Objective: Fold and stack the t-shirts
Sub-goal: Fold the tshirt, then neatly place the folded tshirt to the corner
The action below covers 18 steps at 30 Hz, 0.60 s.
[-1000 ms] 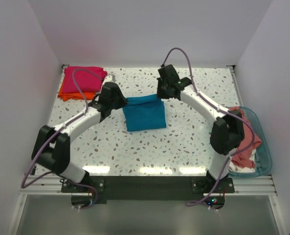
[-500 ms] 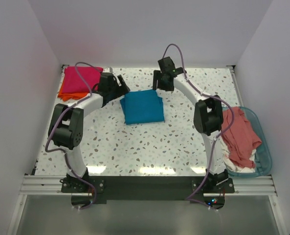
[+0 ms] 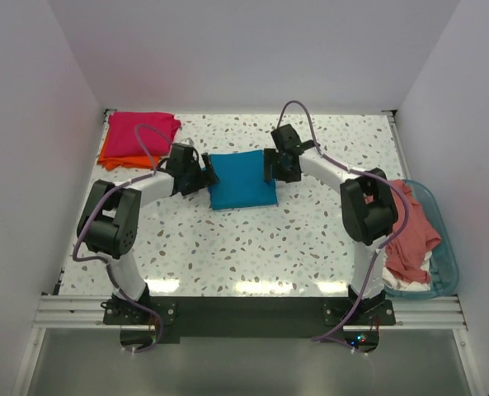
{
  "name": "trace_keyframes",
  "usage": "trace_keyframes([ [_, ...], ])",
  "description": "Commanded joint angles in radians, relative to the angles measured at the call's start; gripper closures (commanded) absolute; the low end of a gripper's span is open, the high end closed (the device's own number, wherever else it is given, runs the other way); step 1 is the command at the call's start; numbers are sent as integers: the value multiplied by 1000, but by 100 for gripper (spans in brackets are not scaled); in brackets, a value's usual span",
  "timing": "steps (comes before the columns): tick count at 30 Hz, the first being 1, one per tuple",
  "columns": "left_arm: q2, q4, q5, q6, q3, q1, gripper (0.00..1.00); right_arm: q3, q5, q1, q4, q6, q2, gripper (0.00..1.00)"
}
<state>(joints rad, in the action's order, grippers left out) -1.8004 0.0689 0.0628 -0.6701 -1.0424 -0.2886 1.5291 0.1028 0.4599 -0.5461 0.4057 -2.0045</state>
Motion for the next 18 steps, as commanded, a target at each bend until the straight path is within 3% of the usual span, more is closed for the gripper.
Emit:
trace_keyframes([
  [1,-37,-24,61,30,-13,-12,11,5,-46,0,93,-13,-17,29],
  [6,-85,-8,32,35,-36,-21,11,20,-74,0,107,5,-53,28],
  [11,-161,34,-9,52,-102,-64,18,25,-84,0,114,27,-82,31],
  [14,-209,69,-38,56,-145,-90,30,26,-81,0,112,36,-91,32],
  [17,-241,98,-60,69,-180,-113,53,29,-100,0,124,41,-97,33],
  [18,-247,126,-90,73,-192,-121,69,32,-101,0,123,44,-100,33],
])
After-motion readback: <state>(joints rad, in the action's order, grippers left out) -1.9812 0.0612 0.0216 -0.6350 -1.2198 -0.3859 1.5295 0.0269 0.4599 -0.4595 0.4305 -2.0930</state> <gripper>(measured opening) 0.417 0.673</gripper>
